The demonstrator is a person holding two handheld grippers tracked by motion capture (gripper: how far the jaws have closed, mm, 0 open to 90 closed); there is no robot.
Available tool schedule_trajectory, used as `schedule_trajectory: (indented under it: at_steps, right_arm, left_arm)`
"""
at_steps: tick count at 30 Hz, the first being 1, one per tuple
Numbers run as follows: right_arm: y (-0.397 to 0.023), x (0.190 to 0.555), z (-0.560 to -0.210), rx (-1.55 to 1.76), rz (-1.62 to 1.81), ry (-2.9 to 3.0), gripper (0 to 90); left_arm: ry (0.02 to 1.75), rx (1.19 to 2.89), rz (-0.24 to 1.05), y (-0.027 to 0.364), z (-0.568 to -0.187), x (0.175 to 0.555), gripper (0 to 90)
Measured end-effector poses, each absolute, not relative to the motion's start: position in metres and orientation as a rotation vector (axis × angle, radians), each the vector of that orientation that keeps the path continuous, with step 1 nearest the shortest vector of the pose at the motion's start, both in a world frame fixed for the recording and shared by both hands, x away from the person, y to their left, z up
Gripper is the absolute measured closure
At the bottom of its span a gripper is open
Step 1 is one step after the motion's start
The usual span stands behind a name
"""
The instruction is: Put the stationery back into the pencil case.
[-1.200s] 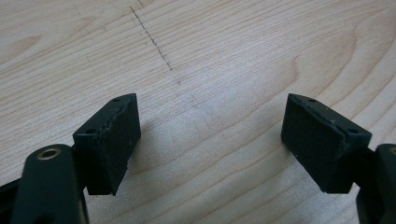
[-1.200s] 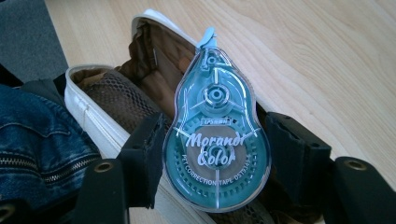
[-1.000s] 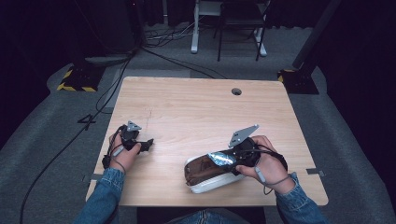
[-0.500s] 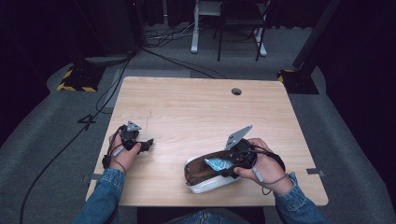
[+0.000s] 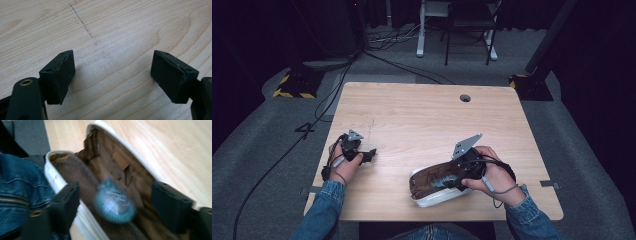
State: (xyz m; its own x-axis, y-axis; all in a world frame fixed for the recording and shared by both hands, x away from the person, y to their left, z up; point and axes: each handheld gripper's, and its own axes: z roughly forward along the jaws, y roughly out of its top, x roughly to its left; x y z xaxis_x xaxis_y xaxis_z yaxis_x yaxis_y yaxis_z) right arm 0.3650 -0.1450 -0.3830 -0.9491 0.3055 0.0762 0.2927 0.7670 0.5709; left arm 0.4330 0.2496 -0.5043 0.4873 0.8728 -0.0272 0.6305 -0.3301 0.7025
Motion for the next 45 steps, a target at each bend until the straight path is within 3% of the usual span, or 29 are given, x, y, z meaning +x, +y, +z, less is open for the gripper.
schedule_trajectory:
  at_steps: [14,17,27,37,45]
  right_arm:
    - [-0.151,0.365,-0.380,0.529,0.983,2.894,30.1]
    - [-0.155,0.362,-0.379,0.536,1.037,2.860,37.2]
    - [-0.185,0.370,-0.364,0.610,1.217,2.644,31.8]
    - [-0.232,0.399,-0.373,0.811,1.225,2.469,20.5]
    - [-0.265,0.410,-0.387,0.908,1.205,2.387,17.5]
  left_arm:
    - [1.235,2.076,0.466,0.250,-0.504,0.433,20.1]
    - [1.236,2.077,0.464,0.250,-0.504,0.433,20.1]
    - [1.234,2.075,0.468,0.250,-0.504,0.431,20.1]
    - [1.228,2.079,0.467,0.251,-0.504,0.429,20.1]
    - [1.224,2.081,0.466,0.251,-0.504,0.429,20.1]
